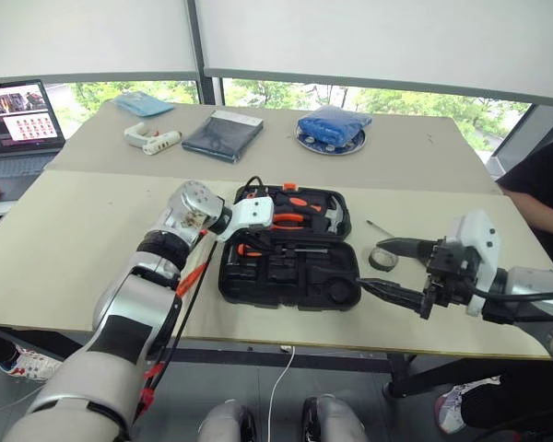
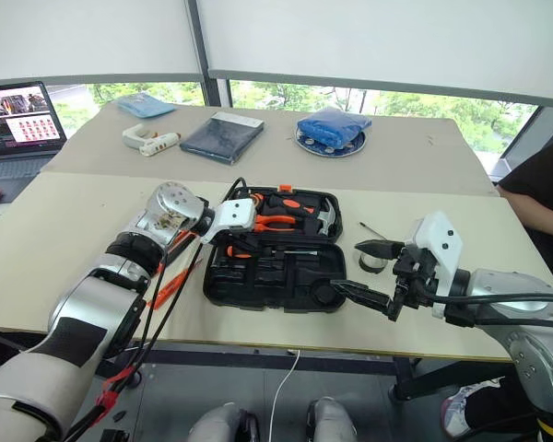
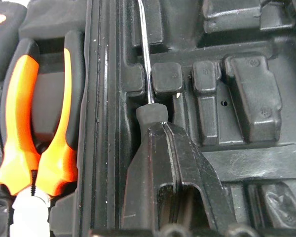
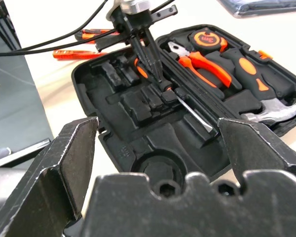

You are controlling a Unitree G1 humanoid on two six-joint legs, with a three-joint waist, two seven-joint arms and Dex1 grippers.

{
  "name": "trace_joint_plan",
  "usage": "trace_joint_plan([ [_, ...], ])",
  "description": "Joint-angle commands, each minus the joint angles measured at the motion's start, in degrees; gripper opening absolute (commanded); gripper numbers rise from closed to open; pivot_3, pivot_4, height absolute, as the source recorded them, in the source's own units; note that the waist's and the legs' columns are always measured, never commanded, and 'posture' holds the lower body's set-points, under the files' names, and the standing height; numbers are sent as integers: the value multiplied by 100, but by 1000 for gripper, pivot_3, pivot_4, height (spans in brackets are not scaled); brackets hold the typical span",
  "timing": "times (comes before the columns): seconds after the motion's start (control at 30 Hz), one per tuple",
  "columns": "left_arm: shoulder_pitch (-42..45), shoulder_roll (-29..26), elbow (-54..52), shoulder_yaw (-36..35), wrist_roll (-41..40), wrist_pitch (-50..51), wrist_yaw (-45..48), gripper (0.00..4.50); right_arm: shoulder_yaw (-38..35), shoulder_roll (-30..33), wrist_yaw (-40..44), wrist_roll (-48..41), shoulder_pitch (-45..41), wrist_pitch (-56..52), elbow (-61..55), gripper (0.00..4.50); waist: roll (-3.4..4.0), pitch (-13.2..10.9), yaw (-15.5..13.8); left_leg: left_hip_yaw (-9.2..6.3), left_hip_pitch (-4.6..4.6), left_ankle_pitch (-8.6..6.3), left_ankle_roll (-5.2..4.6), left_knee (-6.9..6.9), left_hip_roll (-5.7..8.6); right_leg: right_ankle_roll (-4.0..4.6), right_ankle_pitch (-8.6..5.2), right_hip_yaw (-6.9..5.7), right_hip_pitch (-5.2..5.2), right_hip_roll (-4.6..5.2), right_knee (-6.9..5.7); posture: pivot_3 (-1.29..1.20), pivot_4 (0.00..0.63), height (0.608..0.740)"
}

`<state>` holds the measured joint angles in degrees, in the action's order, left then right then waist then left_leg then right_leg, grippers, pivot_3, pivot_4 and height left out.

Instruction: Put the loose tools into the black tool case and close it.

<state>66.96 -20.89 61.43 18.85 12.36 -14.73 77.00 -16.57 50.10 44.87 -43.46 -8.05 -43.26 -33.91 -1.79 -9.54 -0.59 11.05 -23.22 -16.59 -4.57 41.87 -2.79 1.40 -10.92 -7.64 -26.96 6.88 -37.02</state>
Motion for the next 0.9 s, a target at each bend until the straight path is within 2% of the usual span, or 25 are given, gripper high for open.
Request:
trace_joint_plan([
  [0.03, -7, -168, 32, -142, -14, 203, -240, 20, -435, 104, -81, 212, 236, 186, 11, 4500, -1, 0, -3, 0, 2, -2, -3, 0, 0, -2, 1, 0, 3, 2, 0, 0, 150, 718],
  [0.1, 7, -285, -257, -494, -480, 581, 131, 20, -714, 211, -48, 249, 469, 104, 65, 4500, -1, 0, -2, 0, 0, -5, -8, 1, 1, -8, 5, 0, 3, 6, 0, 0, 150, 718],
  [0.2, -153, -568, -1306, -1105, -1491, 1926, 991, 668, -1174, 422, 111, 429, 948, 39, 344, 4500, -1, 0, 44, 0, -14, -4, -8, 5, 0, -13, 9, 4, -11, 3, -1, 0, 150, 718],
  [0.27, -487, -883, -2424, -1449, -2131, 2866, 1303, 1408, -1364, 568, 236, 728, 1252, 212, 731, 4500, 0, 0, 61, 0, -14, -1, -3, 5, -1, -12, 8, 7, -11, -1, -1, 0, 150, 718],
  [0.37, -1237, -1399, -4197, -1755, -2793, 4241, 1243, 2383, -1281, 704, 361, 1207, 1304, 685, 1534, 4500, 2, 1, 124, 1, -6, -1, -2, 5, -1, -17, 4, 19, -8, -4, -2, 0, 150, 718],
  [0.47, -2062, -1773, -5629, -2031, -3239, 4770, 989, 3431, -830, 746, 429, 1488, 786, 951, 2349, 4500, 10, 4, 169, 5, 10, -1, -2, 4, 3, -29, -2, 38, 1, -6, -2, 0, 150, 718],
  [0.57, -2571, -1915, -6428, -2255, -3502, 4995, 598, 4463, -75, 675, 488, 2022, -24, 1352, 3326, 4500, 14, 1, 174, 6, 42, 0, 3, 4, 3, -32, -4, 48, 32, -4, -2, 0, 150, 718],
  [0.73, -2926, -2153, -6907, -2266, -3799, 5210, 368, 4463, 917, 289, 674, 2660, -1395, 1784, 4916, 4500, 21, 3, 142, -5, 50, -15, 52, 0, 1, -21, 6, 58, 41, -3, -2, 0, 150, 718],
  [0.9, -3165, -2372, -7187, -2281, -3914, 5140, 175, 4463, 1587, -38, 578, 3332, -2332, 1908, 6169, 4500, 31, 4, 137, -4, 42, 13, 24, -3, 0, -6, -1, 56, 34, -16, -5, 0, 150, 718],
])
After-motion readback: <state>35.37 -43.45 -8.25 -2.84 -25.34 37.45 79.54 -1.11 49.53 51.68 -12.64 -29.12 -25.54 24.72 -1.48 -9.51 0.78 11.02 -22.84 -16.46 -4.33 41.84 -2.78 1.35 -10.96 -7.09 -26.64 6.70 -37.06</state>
